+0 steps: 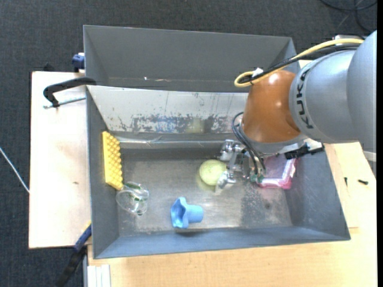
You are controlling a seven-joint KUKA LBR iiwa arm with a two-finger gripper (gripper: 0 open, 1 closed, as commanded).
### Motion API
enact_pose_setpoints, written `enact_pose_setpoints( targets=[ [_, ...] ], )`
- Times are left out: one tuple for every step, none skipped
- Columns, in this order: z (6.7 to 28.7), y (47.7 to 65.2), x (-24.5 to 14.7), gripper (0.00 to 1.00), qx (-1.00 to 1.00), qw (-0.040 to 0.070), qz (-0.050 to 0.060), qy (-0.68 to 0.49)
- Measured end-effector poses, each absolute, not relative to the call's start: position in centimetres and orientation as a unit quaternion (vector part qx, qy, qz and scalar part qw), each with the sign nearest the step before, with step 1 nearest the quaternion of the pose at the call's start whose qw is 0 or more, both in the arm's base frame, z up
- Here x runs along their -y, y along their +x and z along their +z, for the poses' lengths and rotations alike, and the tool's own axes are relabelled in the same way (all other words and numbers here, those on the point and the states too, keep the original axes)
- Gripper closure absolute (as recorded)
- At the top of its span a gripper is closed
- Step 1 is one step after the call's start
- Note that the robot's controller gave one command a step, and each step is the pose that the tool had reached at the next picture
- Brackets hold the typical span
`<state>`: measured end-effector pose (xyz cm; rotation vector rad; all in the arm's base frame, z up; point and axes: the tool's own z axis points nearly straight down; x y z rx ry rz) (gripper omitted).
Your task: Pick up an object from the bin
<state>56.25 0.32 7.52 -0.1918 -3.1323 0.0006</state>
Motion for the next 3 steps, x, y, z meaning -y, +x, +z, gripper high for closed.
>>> enact_pose_setpoints(
  targets=[
    [19.7,56.2,-2.3,1.0,0.998,-0.002,-0.001,-0.066],
    [19.7,56.2,-2.3,1.0,0.998,-0.002,-0.001,-0.066],
    [20.9,54.6,-2.4,1.0,1.0,0.001,0.0,-0.02]
  ],
)
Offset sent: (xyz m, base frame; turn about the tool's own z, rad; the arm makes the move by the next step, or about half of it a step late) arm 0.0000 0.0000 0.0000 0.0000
